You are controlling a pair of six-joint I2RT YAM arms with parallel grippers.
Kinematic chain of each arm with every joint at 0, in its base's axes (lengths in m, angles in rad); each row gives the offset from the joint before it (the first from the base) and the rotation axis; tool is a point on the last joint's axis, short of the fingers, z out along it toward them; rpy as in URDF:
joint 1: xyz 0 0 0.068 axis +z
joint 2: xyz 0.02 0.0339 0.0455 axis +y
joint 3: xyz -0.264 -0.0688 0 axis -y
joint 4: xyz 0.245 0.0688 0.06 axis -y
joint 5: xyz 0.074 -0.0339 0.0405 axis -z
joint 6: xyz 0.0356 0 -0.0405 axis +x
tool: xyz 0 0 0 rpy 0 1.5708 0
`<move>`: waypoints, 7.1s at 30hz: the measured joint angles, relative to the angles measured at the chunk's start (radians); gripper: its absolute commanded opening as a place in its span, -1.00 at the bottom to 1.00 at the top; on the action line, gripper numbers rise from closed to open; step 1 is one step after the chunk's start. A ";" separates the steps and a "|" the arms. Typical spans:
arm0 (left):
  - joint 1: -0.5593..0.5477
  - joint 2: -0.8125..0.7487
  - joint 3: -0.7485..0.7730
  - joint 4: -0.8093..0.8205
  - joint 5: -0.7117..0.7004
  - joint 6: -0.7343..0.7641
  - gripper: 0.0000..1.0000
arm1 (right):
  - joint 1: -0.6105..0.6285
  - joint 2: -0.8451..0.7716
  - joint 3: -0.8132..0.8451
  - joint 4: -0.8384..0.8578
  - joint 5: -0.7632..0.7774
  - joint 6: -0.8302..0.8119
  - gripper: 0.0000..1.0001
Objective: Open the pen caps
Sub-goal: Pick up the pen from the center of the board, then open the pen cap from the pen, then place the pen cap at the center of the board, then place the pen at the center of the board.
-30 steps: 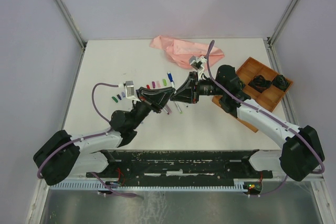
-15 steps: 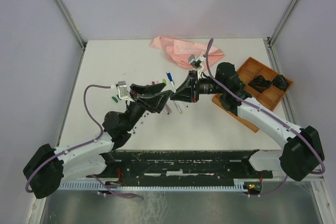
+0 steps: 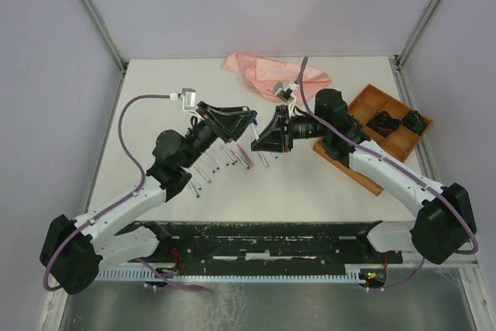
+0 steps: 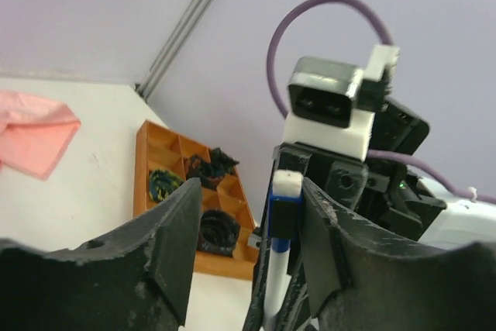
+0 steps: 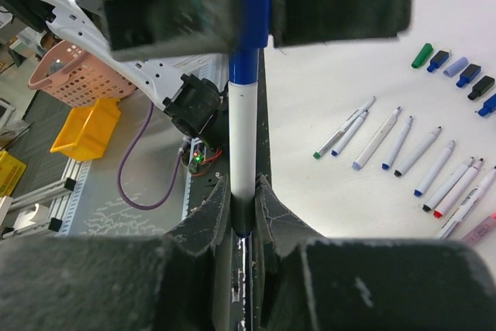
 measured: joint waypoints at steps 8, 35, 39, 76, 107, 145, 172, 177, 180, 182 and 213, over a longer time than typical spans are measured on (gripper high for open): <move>0.031 0.058 0.039 -0.048 0.105 -0.047 -0.10 | -0.001 0.012 0.011 -0.051 -0.004 -0.018 -1.00; 0.075 0.051 0.043 -0.061 0.186 -0.074 -0.94 | 0.000 0.035 0.054 -0.142 -0.003 -0.073 -0.25; 0.077 0.051 0.043 -0.059 0.204 -0.074 -0.94 | 0.000 0.036 0.058 -0.148 0.007 -0.067 -0.04; 0.435 0.296 0.417 0.031 0.179 -0.080 -0.94 | -0.066 0.186 0.129 -0.262 0.103 -0.107 -1.00; 0.021 1.205 1.130 -1.083 -0.422 -0.088 -0.94 | -0.283 0.216 0.222 -0.542 0.282 -0.314 -0.99; 0.050 1.361 1.286 -1.245 -0.500 -0.088 -0.37 | -0.304 0.236 0.224 -0.544 0.284 -0.306 -0.98; 0.052 0.750 0.829 -1.064 -0.551 -0.002 -0.16 | -0.308 0.311 0.227 -0.547 0.284 -0.313 -0.94; 0.057 0.495 0.477 -0.895 -0.549 0.060 0.09 | -0.308 0.354 0.233 -0.558 0.288 -0.327 -0.93; 0.060 0.356 0.299 -0.802 -0.527 0.097 0.29 | -0.308 0.376 0.235 -0.566 0.298 -0.335 -0.93; 0.061 0.246 0.177 -0.734 -0.505 0.122 0.39 | -0.304 0.392 0.237 -0.571 0.311 -0.343 -0.92; 0.061 -0.447 -0.346 -0.640 -0.427 0.130 0.64 | -0.146 0.695 0.383 -0.671 0.685 -0.438 -0.39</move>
